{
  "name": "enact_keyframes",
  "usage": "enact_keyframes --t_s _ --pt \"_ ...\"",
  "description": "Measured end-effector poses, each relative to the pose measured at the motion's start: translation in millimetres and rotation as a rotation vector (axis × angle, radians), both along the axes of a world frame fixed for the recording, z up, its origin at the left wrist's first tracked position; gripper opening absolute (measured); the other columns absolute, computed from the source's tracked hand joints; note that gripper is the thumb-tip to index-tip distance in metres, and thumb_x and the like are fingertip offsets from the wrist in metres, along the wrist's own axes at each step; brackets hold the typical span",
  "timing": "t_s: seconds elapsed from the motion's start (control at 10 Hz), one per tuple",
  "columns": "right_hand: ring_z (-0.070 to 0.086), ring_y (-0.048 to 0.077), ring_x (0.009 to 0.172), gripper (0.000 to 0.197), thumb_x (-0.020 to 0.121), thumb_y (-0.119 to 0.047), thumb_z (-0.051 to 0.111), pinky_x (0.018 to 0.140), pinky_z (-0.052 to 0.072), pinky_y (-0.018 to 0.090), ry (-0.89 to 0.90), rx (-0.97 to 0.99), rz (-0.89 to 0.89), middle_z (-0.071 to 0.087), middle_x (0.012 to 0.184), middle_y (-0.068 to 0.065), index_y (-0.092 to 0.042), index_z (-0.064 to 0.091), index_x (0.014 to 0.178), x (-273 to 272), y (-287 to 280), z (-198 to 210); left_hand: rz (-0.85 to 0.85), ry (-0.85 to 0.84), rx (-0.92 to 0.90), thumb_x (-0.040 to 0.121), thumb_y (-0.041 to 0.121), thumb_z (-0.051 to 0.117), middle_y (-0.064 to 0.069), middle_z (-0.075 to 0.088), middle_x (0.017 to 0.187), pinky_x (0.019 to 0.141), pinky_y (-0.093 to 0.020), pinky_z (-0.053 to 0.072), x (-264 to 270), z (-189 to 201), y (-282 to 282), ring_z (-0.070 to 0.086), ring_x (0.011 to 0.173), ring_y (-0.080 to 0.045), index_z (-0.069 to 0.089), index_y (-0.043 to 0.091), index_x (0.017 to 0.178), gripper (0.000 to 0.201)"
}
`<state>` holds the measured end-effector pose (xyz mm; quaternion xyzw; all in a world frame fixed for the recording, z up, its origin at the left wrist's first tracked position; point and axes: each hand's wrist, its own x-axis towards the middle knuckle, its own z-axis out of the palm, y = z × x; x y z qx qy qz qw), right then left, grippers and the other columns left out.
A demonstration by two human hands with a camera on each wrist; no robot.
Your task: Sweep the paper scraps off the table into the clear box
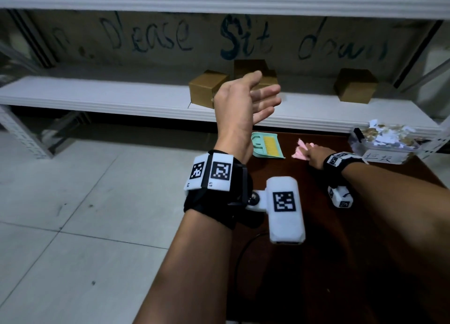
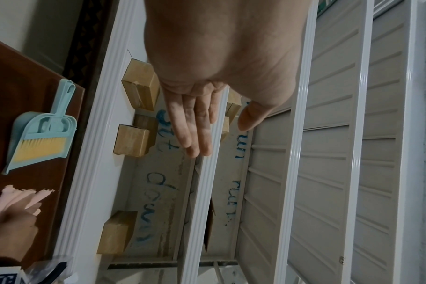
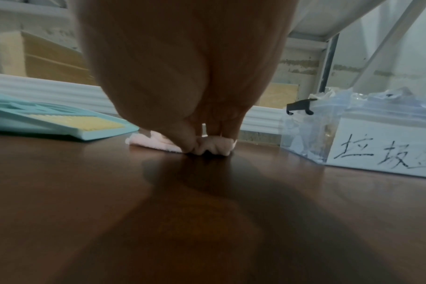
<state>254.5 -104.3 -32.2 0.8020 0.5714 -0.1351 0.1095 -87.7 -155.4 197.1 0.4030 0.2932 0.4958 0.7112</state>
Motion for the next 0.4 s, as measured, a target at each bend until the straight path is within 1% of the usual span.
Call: enact_keyframes --t_s 0.1,0.2,0.3,0.4 --pt "0.038 0.038 0.144 0.093 0.079 -0.034 0.05 0.117 0.037 0.046 0.025 0.034 -0.095 0.032 0.16 0.02 -0.021 0.011 0.163 6 6 1 0.002 0.0 0.0 0.095 0.023 0.059 -0.017 0.077 0.096 0.078 -0.035 0.059 1 -1 4 0.076 0.089 -0.032 0.057 0.003 0.121 0.033" --pt "0.033 0.038 0.146 0.086 0.088 -0.026 0.054 0.118 0.035 0.045 -0.014 0.034 -0.094 0.029 0.158 0.02 -0.018 0.012 0.163 -5 0 7 -0.004 0.0 0.004 0.095 0.023 0.059 -0.017 0.077 0.095 0.078 -0.035 0.059 3 -2 3 0.076 0.089 -0.032 0.057 0.003 0.122 0.033" --pt "0.016 0.043 0.153 0.083 0.094 -0.008 0.054 0.123 0.024 0.049 -0.025 0.032 -0.071 0.011 0.165 0.024 -0.027 0.013 0.164 -8 -2 8 -0.03 0.001 0.017 0.095 0.023 0.059 -0.017 0.077 0.095 0.079 -0.035 0.059 11 -6 2 0.076 0.089 -0.032 0.056 0.005 0.121 0.032" --pt "0.025 0.045 0.147 0.083 0.091 -0.015 0.055 0.121 0.029 0.048 -0.028 0.069 -0.055 0.016 0.161 0.026 -0.032 0.017 0.163 2 5 10 -0.013 0.012 0.032 0.095 0.023 0.059 -0.018 0.077 0.096 0.081 -0.036 0.06 16 -4 1 0.076 0.089 -0.032 0.056 0.008 0.12 0.029"
